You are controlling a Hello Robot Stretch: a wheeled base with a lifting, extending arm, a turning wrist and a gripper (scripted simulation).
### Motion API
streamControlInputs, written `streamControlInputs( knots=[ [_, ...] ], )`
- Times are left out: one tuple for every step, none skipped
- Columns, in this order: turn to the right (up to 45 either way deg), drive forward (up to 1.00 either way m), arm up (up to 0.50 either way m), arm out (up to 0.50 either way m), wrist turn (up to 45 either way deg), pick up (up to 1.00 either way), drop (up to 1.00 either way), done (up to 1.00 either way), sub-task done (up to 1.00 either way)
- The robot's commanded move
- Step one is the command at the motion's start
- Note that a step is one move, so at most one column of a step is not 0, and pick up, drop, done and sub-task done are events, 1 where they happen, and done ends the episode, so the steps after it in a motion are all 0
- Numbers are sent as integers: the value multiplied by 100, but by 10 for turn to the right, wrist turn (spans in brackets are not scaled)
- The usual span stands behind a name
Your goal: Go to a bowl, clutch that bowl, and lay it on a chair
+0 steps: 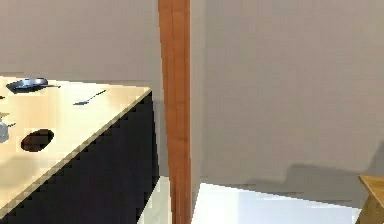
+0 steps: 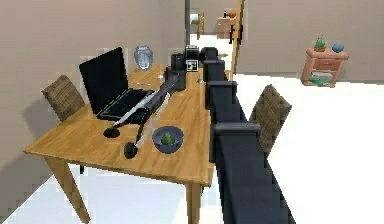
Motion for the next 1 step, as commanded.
streamControlInputs(
  knots=[
    [0,0,0,0,450,0,0,0,0]
  ],
)
